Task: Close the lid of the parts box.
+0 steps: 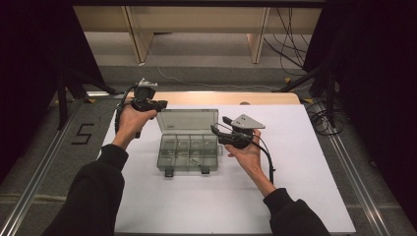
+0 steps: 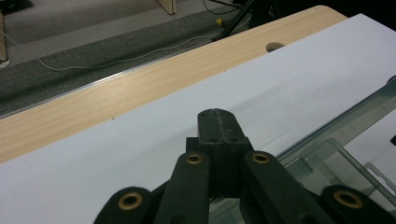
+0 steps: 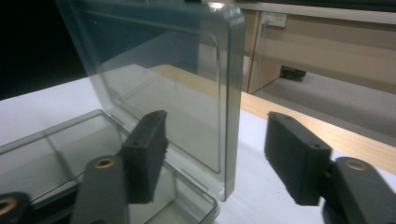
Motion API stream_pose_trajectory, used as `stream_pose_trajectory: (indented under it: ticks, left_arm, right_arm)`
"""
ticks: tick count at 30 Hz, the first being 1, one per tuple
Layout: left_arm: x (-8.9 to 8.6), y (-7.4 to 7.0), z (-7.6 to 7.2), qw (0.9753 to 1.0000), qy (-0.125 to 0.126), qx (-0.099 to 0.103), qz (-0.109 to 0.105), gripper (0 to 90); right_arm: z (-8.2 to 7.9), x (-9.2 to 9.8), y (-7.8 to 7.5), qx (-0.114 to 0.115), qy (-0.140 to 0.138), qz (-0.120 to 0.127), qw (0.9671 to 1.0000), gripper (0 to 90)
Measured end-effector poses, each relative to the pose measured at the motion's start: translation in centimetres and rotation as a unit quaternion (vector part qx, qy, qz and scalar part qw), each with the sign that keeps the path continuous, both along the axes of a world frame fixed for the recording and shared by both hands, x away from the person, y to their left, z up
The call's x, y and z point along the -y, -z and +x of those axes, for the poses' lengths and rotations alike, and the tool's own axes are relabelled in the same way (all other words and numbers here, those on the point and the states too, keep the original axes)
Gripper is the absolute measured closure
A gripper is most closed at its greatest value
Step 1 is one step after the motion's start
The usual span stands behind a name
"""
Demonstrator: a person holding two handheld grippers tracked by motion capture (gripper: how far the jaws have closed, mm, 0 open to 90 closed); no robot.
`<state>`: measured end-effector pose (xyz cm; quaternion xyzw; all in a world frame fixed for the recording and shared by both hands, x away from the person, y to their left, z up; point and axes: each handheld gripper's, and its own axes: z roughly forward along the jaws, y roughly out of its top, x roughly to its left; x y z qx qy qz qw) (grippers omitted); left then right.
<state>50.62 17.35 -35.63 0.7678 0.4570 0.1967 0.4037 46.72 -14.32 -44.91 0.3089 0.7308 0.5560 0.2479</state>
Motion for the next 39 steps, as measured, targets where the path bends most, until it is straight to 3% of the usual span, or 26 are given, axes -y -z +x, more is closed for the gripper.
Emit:
stream_pose_trajectory:
  ticks: [3, 4, 15, 22, 26, 32, 39]
  left_arm:
    - [-0.1, 0.2, -0.6, 1.0000, 0.008, -0.002, -0.004, 89.3]
    - [-0.1, 0.2, -0.9, 0.9999, 0.011, -0.002, -0.005, 89.3]
    - [0.0, 0.7, -3.4, 0.9993, 0.037, 0.002, -0.004, 89.3]
    - [-0.1, 1.3, -4.6, 0.9990, 0.043, 0.004, -0.011, 89.3]
    - [-0.2, 1.7, -5.2, 0.9987, 0.049, 0.004, -0.012, 89.3]
    - [-0.2, 2.3, -6.1, 0.9985, 0.053, 0.003, -0.008, 89.3]
    - [-0.6, 3.5, -7.5, 0.9981, 0.060, 0.003, -0.011, 89.2]
  right_arm:
    - [-0.8, 0.2, -0.8, -0.010, -0.007, 0.002, 0.9999, 33.0]
    - [-0.9, 0.3, -1.0, 0.001, -0.013, 0.000, 0.9999, 31.2]
    - [-3.9, 0.9, -4.0, 0.003, -0.043, -0.001, 0.9991, 19.8]
    - [-5.2, 0.7, -4.5, -0.003, -0.053, -0.009, 0.9985, 19.9]
    - [-5.4, 0.7, -4.7, -0.003, -0.057, -0.001, 0.9984, 19.7]
    - [-5.8, 0.8, -4.8, -0.001, -0.047, -0.018, 0.9987, 16.2]
    - [-5.9, 0.8, -4.0, -0.014, -0.065, -0.035, 0.9972, 16.3]
